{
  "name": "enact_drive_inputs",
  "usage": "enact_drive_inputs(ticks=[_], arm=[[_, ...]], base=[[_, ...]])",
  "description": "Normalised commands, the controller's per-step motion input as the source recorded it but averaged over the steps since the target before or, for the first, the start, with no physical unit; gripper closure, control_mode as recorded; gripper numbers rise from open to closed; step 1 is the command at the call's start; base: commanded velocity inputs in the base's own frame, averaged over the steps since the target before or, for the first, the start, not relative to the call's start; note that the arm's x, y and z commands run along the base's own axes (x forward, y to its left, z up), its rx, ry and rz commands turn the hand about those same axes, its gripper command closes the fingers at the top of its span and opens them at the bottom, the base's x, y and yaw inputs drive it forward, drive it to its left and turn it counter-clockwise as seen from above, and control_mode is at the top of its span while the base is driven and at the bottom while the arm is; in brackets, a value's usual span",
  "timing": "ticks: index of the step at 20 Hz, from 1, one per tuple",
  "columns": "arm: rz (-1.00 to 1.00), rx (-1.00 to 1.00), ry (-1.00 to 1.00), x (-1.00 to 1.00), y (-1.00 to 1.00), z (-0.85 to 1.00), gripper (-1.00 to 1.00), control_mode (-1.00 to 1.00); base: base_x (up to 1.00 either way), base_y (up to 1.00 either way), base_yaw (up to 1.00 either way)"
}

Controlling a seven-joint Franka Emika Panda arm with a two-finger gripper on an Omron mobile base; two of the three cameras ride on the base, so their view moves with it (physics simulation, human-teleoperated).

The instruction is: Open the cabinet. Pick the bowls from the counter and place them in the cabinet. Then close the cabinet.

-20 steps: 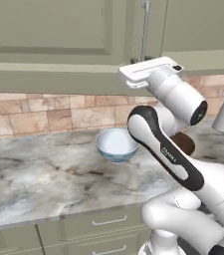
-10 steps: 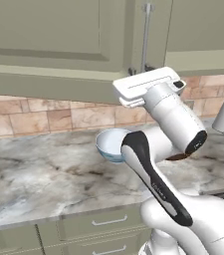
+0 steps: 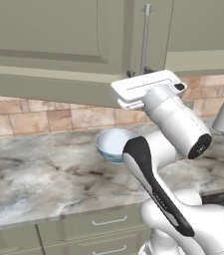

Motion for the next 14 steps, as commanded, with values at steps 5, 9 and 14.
enact_drive_inputs(ticks=[5,9,14], arm=[[0.00,-0.09,0.39,-0.51,1.00,-0.05,1.00,-1.00],[0.00,-0.14,0.28,-0.80,1.00,-0.14,1.00,-1.00],[0.00,-0.13,0.22,-1.00,1.00,-0.35,1.00,-1.00]], base=[[0.00,0.00,0.00],[0.00,0.00,0.00],[0.00,0.00,0.00]])
